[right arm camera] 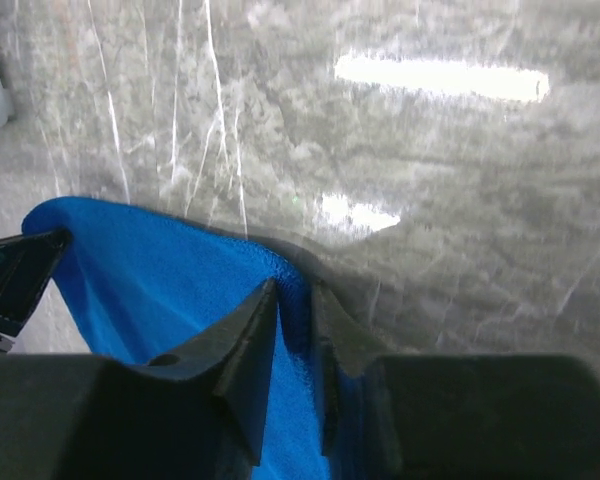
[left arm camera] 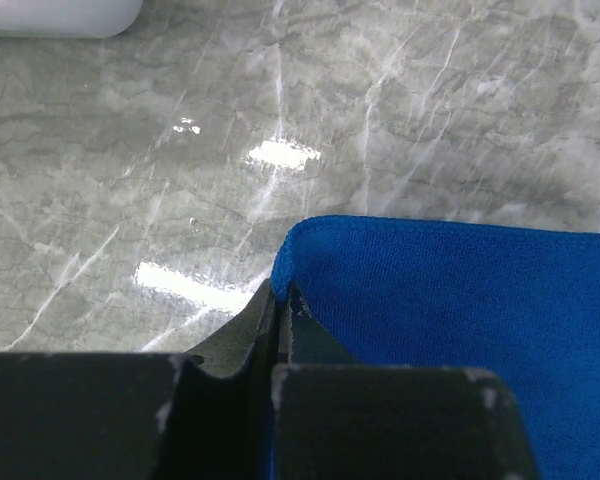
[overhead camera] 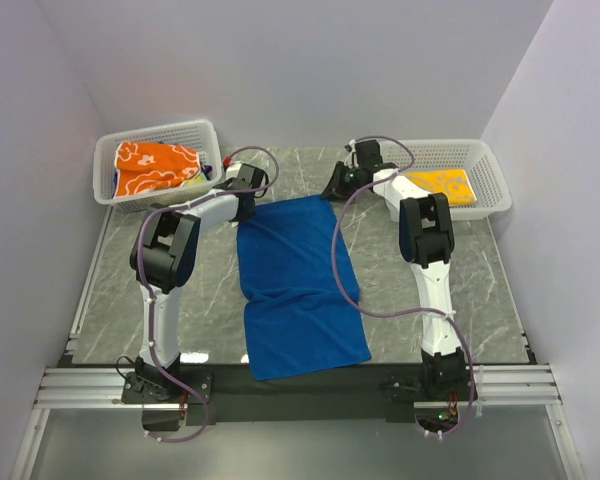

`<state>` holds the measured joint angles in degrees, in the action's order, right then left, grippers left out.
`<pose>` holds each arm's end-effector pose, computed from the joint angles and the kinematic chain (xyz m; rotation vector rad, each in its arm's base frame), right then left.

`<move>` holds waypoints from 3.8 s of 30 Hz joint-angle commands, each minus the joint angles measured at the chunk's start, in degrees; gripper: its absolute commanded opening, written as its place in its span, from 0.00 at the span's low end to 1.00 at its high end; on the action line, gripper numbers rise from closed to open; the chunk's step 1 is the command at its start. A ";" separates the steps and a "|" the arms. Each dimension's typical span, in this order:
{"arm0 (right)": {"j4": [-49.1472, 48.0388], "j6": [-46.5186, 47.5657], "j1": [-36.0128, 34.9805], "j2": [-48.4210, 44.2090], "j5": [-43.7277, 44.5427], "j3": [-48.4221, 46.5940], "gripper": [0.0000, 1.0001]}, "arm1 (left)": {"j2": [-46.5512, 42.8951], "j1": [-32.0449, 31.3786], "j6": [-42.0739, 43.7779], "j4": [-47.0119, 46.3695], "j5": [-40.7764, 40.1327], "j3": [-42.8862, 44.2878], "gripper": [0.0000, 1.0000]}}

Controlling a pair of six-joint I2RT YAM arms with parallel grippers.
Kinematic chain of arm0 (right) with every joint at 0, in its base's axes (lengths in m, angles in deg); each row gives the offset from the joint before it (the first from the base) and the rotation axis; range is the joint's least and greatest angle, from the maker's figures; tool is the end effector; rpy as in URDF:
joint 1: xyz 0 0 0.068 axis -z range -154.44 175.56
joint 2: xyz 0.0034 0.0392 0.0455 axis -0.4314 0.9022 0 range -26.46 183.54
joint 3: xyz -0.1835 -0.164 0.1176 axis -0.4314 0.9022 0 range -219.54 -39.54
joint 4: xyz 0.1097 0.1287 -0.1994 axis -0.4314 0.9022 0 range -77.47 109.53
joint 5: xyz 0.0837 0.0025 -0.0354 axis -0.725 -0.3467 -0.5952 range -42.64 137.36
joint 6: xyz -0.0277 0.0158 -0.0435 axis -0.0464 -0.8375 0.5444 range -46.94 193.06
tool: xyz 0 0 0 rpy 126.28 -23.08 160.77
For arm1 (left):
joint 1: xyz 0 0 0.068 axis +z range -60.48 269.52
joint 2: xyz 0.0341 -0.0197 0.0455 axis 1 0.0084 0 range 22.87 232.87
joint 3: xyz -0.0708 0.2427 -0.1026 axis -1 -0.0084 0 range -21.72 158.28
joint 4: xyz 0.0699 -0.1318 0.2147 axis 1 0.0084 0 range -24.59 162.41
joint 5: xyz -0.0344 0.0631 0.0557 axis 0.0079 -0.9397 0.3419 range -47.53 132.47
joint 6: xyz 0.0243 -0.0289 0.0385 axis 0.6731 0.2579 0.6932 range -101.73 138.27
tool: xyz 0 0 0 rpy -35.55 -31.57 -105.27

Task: Fold and stack the towels
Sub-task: Flatten out the crumpled towel, then fold the towel

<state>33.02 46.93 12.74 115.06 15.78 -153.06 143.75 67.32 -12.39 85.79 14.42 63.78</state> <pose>0.5227 0.1381 0.1375 0.0234 2.4810 0.9693 0.4224 -0.1541 0.1600 -0.3599 2.3716 0.2072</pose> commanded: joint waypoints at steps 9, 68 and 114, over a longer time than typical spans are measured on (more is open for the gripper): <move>-2.47 6.16 0.43 -3.08 1.77 -1.19 0.00 | -2.83 1.89 2.18 -2.27 0.72 1.08 0.01; -15.04 15.76 1.75 -52.12 11.89 50.66 0.00 | -40.36 11.39 1.65 -20.56 41.42 -31.44 0.01; -16.29 3.01 1.74 -45.27 13.73 61.15 0.00 | -28.16 4.53 -11.71 -17.14 31.74 -37.69 0.01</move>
<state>16.58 49.90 13.35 70.12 26.12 -87.60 114.72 71.54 -26.88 64.57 50.11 20.78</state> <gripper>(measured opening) 0.017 0.023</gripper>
